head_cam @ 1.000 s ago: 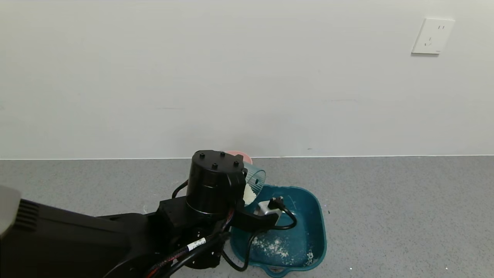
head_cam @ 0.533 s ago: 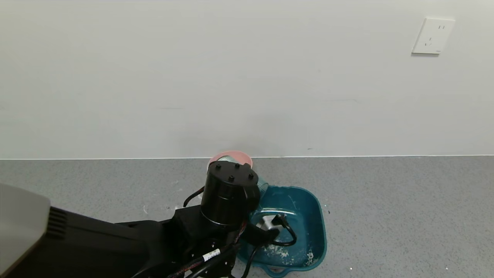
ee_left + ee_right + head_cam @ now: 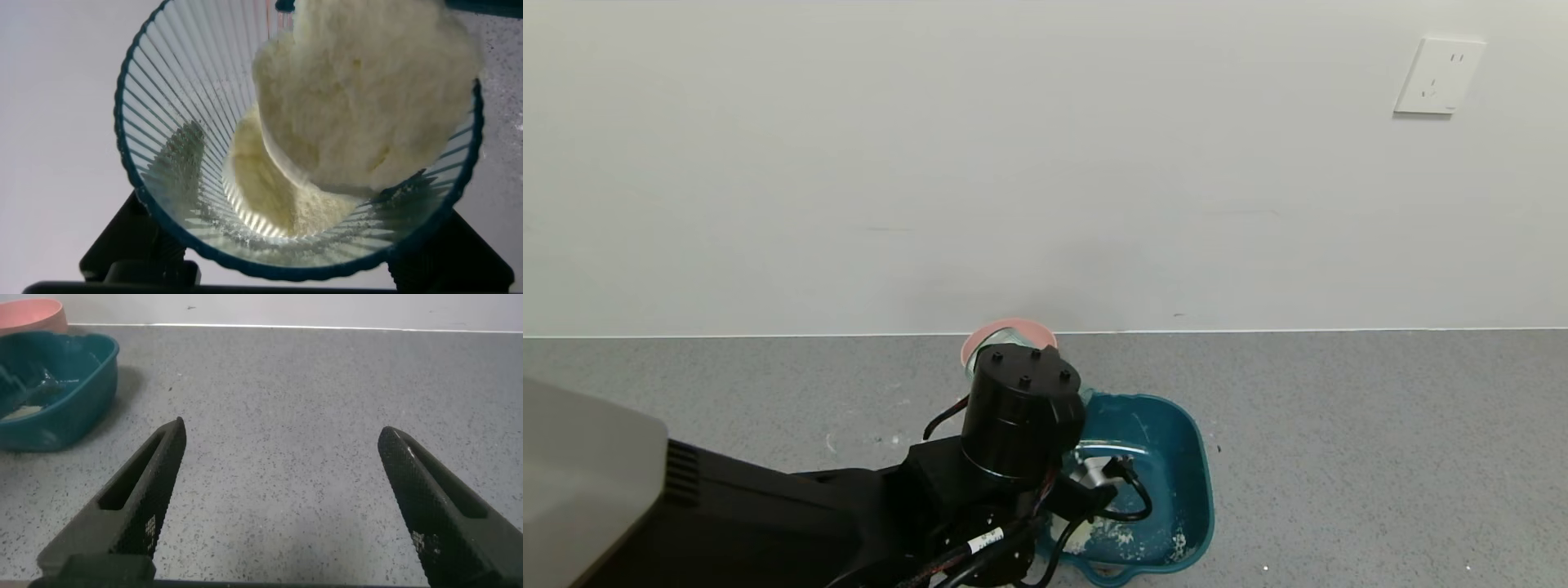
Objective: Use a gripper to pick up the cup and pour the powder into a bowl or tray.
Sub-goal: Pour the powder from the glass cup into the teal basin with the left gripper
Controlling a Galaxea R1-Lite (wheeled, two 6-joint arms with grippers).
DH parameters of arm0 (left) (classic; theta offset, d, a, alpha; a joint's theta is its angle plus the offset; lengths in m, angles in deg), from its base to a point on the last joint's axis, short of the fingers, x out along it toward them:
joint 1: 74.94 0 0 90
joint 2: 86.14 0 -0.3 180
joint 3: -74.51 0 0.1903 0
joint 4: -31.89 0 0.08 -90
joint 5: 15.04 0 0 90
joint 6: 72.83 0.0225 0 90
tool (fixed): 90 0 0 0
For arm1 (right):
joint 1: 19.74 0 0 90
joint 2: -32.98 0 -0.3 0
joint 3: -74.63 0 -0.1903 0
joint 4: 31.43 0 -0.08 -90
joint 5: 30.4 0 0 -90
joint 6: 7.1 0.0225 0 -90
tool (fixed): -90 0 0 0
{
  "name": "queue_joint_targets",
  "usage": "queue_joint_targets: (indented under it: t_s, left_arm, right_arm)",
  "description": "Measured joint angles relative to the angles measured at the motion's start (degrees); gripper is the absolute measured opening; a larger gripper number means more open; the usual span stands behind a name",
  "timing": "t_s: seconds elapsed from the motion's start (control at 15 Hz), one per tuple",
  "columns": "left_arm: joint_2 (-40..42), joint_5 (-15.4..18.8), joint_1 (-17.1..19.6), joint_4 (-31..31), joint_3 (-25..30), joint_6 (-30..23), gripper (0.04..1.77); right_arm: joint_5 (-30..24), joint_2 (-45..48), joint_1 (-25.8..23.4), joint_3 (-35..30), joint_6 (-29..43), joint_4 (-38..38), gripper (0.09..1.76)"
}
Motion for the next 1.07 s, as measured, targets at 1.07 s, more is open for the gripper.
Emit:
queue_joint_targets:
  t_s: [1.07]
  left_arm:
    - [-0.89,-0.39,-0.44,-0.16,1.77,0.16,1.29]
  right_arm:
    - [0.0,0.0,0.0,0.0,0.02,-0.02,1.71]
